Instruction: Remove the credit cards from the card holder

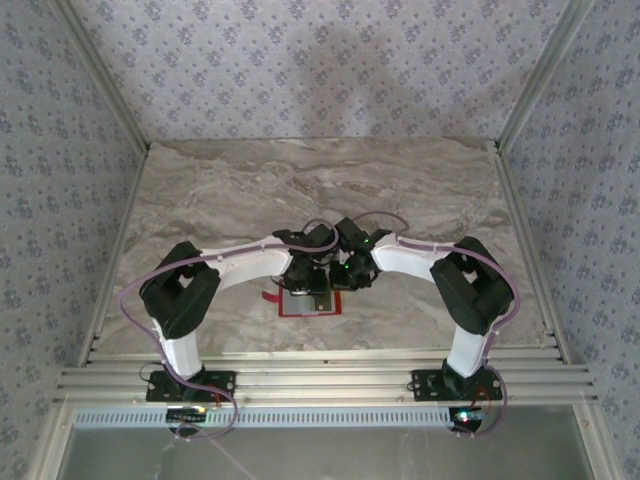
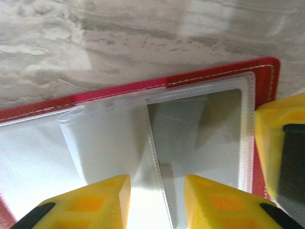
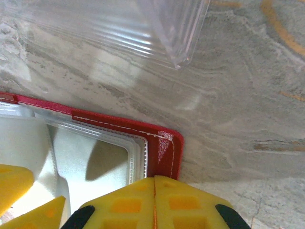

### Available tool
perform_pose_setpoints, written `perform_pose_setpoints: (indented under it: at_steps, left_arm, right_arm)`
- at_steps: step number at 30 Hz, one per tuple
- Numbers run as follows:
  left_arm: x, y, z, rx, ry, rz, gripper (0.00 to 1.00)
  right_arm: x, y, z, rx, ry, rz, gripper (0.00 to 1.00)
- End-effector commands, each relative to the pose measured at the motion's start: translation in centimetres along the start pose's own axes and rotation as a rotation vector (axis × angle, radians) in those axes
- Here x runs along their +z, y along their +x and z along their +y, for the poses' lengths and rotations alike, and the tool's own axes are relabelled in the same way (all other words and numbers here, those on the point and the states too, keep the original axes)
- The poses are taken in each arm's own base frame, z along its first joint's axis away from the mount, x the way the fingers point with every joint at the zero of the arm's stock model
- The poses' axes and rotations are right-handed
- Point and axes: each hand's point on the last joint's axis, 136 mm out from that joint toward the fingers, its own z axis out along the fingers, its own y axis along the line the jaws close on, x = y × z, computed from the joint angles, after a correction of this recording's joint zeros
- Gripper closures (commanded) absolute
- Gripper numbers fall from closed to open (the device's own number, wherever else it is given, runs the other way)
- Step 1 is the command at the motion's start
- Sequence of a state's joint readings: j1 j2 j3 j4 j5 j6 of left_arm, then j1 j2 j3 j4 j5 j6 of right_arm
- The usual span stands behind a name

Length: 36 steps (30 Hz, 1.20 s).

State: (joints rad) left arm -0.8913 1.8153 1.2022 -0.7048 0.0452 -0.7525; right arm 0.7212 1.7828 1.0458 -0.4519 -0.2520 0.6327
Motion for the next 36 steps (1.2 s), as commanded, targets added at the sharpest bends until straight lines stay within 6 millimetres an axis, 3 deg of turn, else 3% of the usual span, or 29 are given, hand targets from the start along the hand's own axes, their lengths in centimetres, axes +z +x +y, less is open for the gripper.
perform_pose_setpoints:
  at_steps: [1,8,24,30,36]
  left_arm:
    - [-0.8,0.2,2.0,0.07,-0.184,-0.007,0.61]
    - [-1.8,-0.2,2.7,0.093,-0.251,-0.044,0.59]
    - [-2.8,0.4,5.2,0.073,-0.273,-0.06,0.68]
    - [-3.4,0.4,6.2,0.035,-0.236,-0.068,0.68]
    - [-3.7,0.1,5.3,-0.015,-0.093,-0.07,0.69]
  right_arm:
    - [0.5,1.4,-1.2,0.009,0.051,0.037,0.91]
    - [0.5,1.4,-1.3,0.012,0.05,0.035,0.91]
    - [-1.4,0.5,-0.3,0.006,0.033,-0.01,0.87]
    - [-2.0,0.6,0.2,0.007,0.023,-0.019,0.83]
    - [-2.1,0.9,0.8,0.013,0.001,-0.02,0.8]
